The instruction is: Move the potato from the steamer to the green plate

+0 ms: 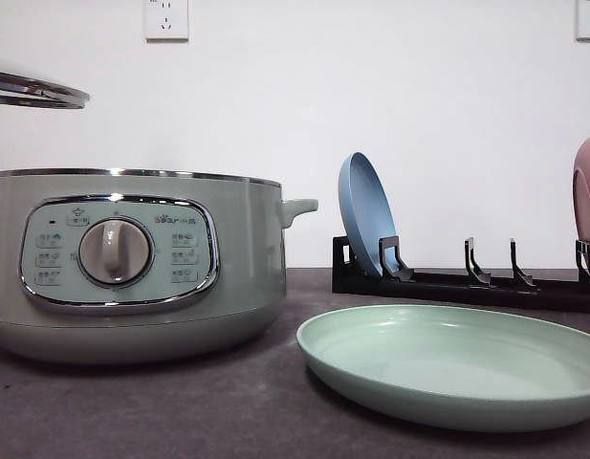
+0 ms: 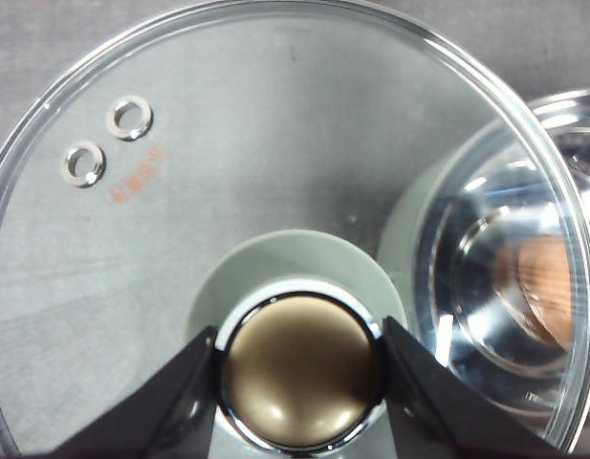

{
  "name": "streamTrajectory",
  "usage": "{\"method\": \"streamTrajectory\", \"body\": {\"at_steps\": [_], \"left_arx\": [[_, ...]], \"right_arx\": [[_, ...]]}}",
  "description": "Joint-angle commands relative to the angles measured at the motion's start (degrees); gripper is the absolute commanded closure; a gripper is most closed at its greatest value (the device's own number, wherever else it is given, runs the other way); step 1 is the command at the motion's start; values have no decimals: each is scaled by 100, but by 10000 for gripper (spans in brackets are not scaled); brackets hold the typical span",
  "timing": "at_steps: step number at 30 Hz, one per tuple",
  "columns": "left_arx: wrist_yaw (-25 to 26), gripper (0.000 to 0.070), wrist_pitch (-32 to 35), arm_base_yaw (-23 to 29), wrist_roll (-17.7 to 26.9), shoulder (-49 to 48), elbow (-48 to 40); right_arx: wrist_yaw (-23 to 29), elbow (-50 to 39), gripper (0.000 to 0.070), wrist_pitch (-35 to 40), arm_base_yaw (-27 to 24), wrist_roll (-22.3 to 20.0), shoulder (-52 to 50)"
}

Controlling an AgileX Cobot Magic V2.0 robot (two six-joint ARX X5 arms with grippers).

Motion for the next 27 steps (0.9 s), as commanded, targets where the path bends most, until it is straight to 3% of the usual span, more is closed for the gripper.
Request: {"method": "streamTrajectory", "body": {"at_steps": [1, 7, 12, 20, 27], "left_arx": [[-16, 699, 187, 37, 49, -31, 188], [-16, 699, 197, 142, 54, -31, 188], [-14, 699, 209, 226, 52, -31, 188], [-14, 699, 211, 227, 52, -31, 188], [-12, 699, 209, 227, 50, -31, 188]], "right_arx": [[31, 103, 314, 120, 40, 181, 141], [165, 286, 277, 497, 151, 345, 524], [198, 1122, 199, 360, 256, 364, 1339], [534, 2899, 191, 61, 488, 232, 3056], [1078, 3704, 190, 88, 722, 221, 4145]]}}
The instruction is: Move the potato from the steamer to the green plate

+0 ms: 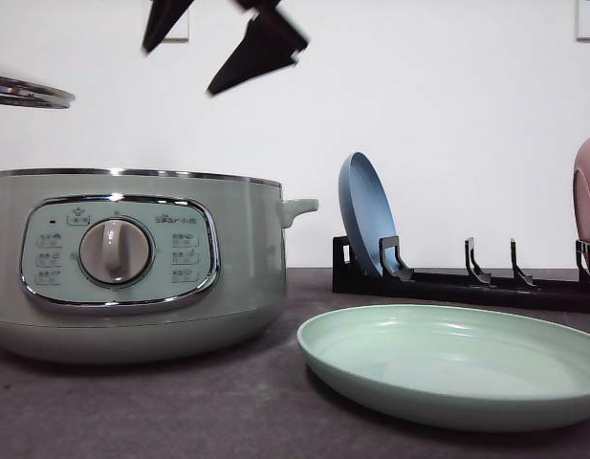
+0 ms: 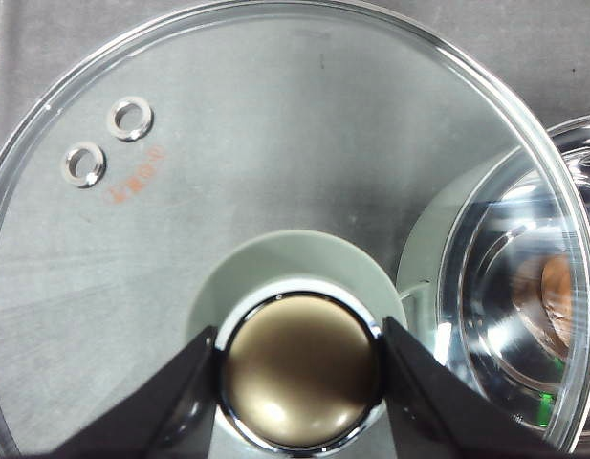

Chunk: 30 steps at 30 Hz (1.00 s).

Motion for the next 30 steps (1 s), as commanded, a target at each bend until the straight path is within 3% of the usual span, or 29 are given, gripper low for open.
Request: {"method": "streamTrajectory", "body": {"at_steps": [1, 16, 30], "left_arx": [[-13, 699, 179, 0, 49, -31, 188], [-11, 700, 173, 0, 49, -31, 188], [-9, 700, 162, 0, 49, -31, 188]], "right_arx": [[98, 210, 190, 46, 110, -45, 289], [1180, 229, 188, 327, 540, -97, 1264], [1325, 227, 188, 287, 569, -35, 1729]]}}
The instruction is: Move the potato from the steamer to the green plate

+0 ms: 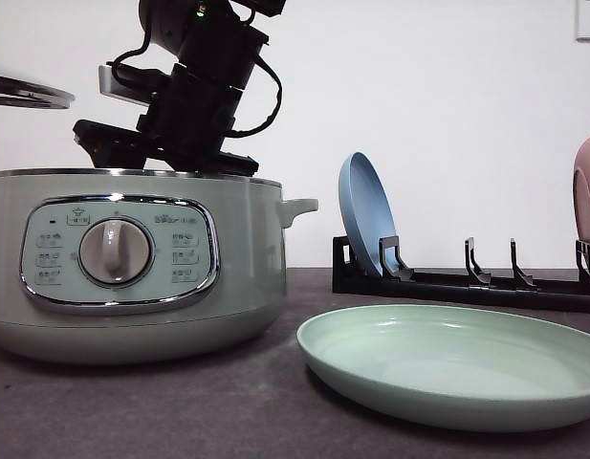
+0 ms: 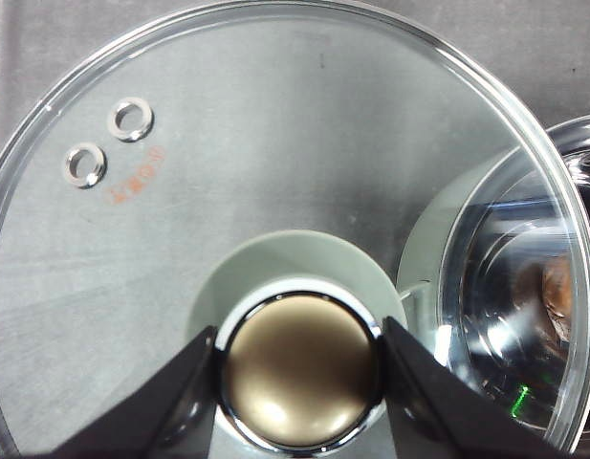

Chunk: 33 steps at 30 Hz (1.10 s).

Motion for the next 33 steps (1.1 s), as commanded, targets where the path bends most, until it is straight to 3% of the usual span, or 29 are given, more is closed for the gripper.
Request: {"method": "streamTrajectory", "body": {"at_steps": [1, 6, 11, 14, 27, 33], "left_arx": [[-9, 700, 167, 0, 48, -31, 188], [-9, 700, 168, 0, 48, -31, 188], [-9, 700, 170, 0, 48, -31, 188], [-9, 700, 168, 0, 48, -31, 188], [211, 700, 186, -4, 48, -31, 188], [383, 700, 181, -62, 48, -31, 188]], "right_arx": [[3, 159, 188, -18, 82, -20, 269], [9, 156, 217, -70, 95, -20, 322], [9, 156, 476, -116, 98, -20, 321], [7, 159, 573, -127, 90, -20, 302], [4, 163, 588, -193, -110, -80, -916], [-3, 163, 588, -704, -314, -226, -1757]]}}
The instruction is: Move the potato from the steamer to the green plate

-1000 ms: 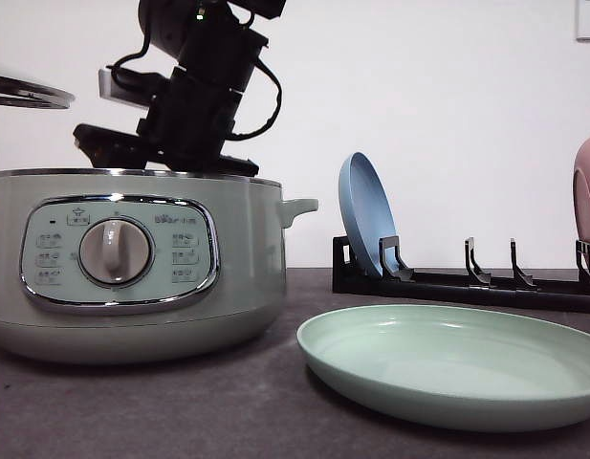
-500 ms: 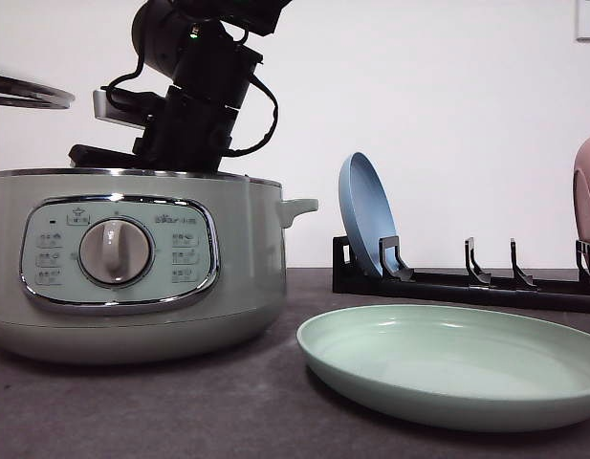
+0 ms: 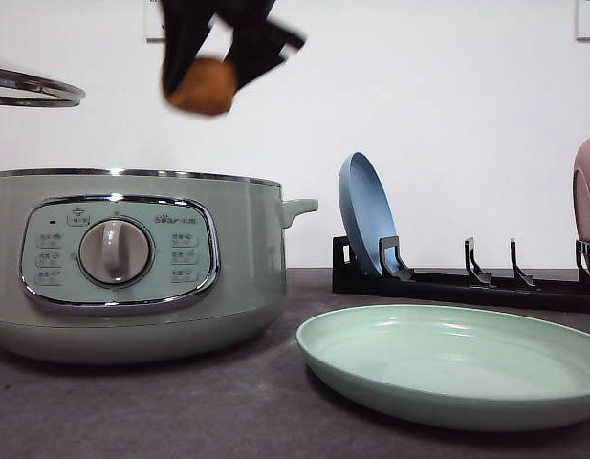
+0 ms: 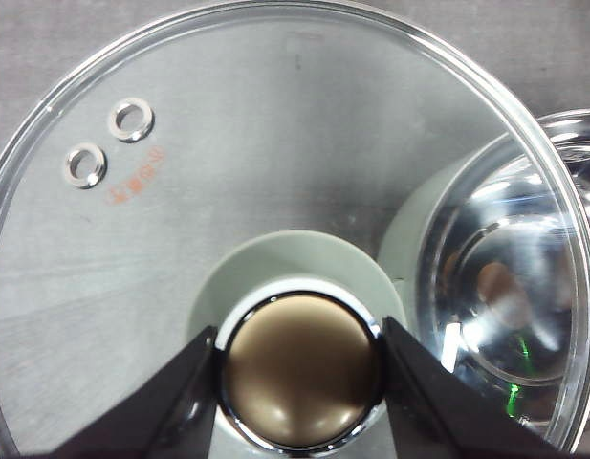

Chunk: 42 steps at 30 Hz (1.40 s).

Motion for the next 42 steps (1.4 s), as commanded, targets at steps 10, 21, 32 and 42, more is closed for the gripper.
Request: {"method": "streamTrajectory", "body": {"at_steps": [10, 21, 32, 42], "left_arx": [[205, 700, 177, -344, 50, -31, 188], [471, 700, 192, -968, 50, -31, 188], [473, 700, 181, -1553, 52, -31, 188], [478, 700, 181, -1821, 50, -31, 188]], "right_arx": [[-246, -641, 588, -727, -614, -109, -1291], [-342, -3978, 588, 341, -1206, 61, -3277], [-346, -5950, 588, 1635, -1311, 1228, -3880], [-259, -7299, 588, 3174, -1281, 2075, -3821]]}}
